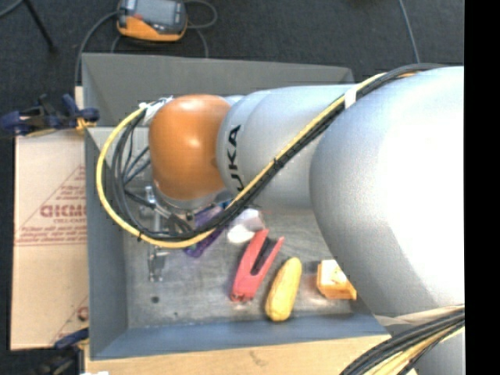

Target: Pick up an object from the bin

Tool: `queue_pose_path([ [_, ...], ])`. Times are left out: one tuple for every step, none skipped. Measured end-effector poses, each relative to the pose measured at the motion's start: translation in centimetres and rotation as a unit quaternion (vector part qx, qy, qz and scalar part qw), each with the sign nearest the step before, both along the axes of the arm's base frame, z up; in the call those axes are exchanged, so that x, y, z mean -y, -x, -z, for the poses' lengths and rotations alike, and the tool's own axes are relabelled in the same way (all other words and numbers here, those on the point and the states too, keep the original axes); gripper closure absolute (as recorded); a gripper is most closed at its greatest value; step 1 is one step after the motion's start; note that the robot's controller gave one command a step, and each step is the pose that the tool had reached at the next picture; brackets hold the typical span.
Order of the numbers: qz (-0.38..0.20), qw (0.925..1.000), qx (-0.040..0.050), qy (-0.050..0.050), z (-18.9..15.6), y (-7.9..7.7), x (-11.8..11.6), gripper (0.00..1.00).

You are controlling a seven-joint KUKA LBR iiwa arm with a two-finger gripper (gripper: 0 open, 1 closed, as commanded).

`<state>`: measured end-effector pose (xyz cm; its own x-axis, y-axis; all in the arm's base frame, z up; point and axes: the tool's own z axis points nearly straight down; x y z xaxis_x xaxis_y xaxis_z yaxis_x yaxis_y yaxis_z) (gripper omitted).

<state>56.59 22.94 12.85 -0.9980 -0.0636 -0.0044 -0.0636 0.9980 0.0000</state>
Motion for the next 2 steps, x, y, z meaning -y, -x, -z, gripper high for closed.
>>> queue_pose_path([
  [-0.038, 0.9993, -0.0028, 0.001, -3.3, -0.1, 0.1, 0.0],
  [-0.038, 0.9993, 0.0039, -0.002, -3.0, -0.5, 2.4, 0.0],
])
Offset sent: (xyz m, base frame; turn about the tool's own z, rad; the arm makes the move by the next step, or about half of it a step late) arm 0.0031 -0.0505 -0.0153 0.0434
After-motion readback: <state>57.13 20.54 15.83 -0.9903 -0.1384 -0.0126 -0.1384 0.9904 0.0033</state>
